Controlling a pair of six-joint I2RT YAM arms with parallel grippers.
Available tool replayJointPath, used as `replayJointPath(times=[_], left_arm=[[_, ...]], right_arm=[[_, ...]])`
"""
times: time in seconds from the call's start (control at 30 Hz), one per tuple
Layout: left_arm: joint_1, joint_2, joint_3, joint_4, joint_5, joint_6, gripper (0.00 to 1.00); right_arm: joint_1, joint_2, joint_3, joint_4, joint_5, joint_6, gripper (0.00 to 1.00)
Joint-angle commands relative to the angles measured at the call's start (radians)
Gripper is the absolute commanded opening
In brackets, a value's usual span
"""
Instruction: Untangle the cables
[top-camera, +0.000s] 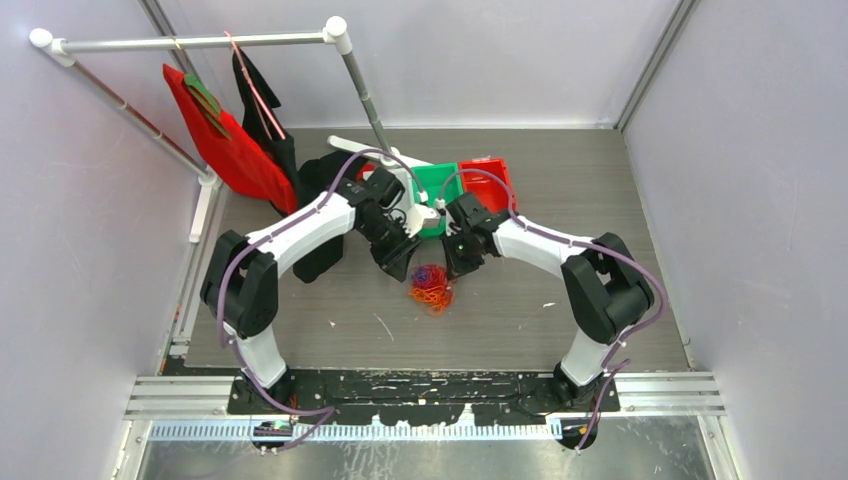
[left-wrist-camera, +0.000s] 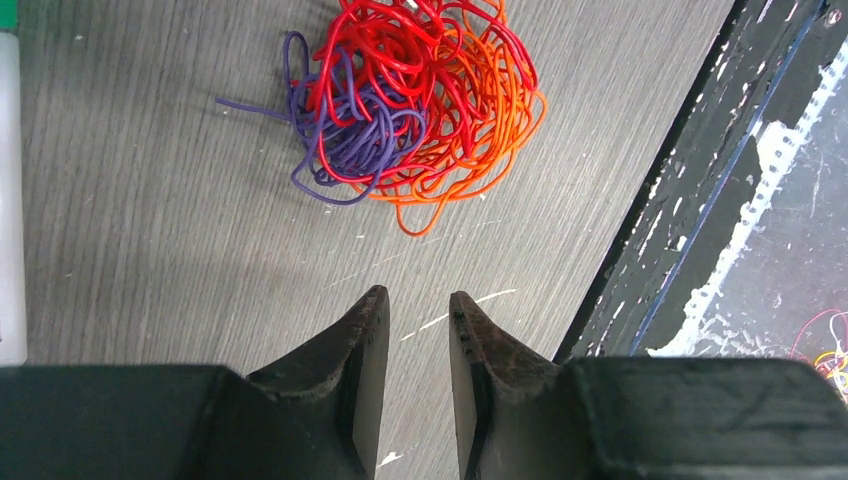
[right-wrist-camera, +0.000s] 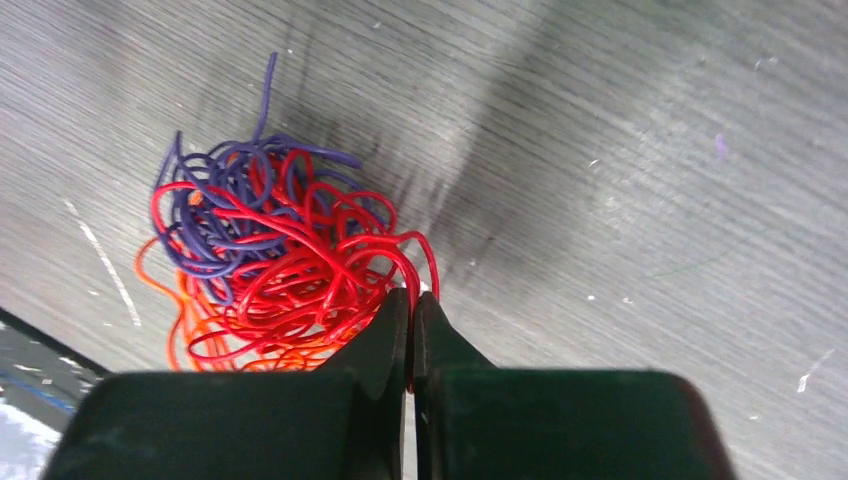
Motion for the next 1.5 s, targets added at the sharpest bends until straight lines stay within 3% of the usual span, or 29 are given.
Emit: replayJointPath(times=[0.0, 0.3, 0.6, 0.77, 0.9, 1.1, 1.23, 1.47], left_arm=[[0.012, -0.059, 0.006, -0.027, -0.01, 0.026, 0.29], [0.011, -0.093, 0.029, -0.038, 0.027, -0.013, 0.29], [0.01, -0.176, 0.028, -0.028, 0.109, -0.066, 0.37], [0.011, -0.233, 0.014, -0.008, 0.16, -0.109, 0.48], [0.011, -0.269, 0.018, 0.005, 0.205, -0.143, 0.5], [0.03, -0.281, 0.071, -0.032, 0.283, -0.186, 0.52], [0.046, -0.286, 0.07, 0.007, 0.26, -0.254, 0.59], [0.046, -0.264, 0.019, 0.134, 0.233, -0.396, 0.52]], right_arm=[[0.0, -0.118, 0.001, 0.044, -0.021, 0.047, 0.01], [0.0, -0.398, -0.025, 0.001, -0.131, 0.137, 0.01], [0.001, -0.387, -0.032, 0.107, -0.4, 0.274, 0.01], [0.001, -0.402, -0.045, 0.201, -0.423, 0.366, 0.01], [0.001, -0.425, -0.042, 0.277, -0.433, 0.439, 0.01], [0.002, -0.432, -0.036, 0.243, -0.411, 0.425, 0.01], [0.016, -0.432, -0.051, 0.243, -0.397, 0.424, 0.01], [0.038, -0.411, -0.049, 0.26, -0.383, 0.431, 0.01]])
